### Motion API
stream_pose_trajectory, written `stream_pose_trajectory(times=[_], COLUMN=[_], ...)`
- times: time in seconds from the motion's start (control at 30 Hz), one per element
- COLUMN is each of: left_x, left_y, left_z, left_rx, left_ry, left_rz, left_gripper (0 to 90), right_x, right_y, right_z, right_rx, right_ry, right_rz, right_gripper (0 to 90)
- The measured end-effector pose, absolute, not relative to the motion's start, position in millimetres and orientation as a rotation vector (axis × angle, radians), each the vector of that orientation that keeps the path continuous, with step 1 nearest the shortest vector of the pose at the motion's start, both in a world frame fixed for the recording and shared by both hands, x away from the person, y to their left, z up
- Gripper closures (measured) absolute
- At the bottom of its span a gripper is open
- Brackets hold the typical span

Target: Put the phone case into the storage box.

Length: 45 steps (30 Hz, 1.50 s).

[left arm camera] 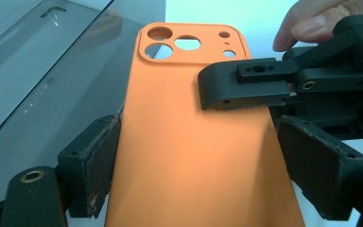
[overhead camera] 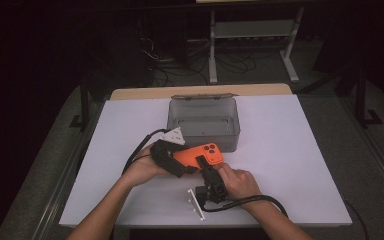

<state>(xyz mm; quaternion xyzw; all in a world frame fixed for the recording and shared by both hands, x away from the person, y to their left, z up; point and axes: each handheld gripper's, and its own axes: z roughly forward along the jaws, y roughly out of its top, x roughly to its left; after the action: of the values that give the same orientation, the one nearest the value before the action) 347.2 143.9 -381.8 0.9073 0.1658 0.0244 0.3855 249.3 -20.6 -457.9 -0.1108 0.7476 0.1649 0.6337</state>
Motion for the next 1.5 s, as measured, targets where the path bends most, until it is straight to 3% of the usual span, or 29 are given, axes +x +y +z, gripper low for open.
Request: stream_pose_trajectory(times=[0.67, 1.5], left_x=[349.4, 350.5], left_y=[145.9, 150.5], left_z=[-381.3, -380.1], left_rx=[2.283, 2.246], left_ry=[0.445, 0.448], left_rz=[0.013, -0.017], left_gripper=[16.4, 15.3], right_x=[247.6, 245.3], right_y=[-22.2, -22.7], right_z=[-458.1, -459.2], right_rx=[-0.279, -0.317], right_ry=[1.672, 1.661], right_rz=[0.358, 0.338], right_gripper=[77.2, 78.4])
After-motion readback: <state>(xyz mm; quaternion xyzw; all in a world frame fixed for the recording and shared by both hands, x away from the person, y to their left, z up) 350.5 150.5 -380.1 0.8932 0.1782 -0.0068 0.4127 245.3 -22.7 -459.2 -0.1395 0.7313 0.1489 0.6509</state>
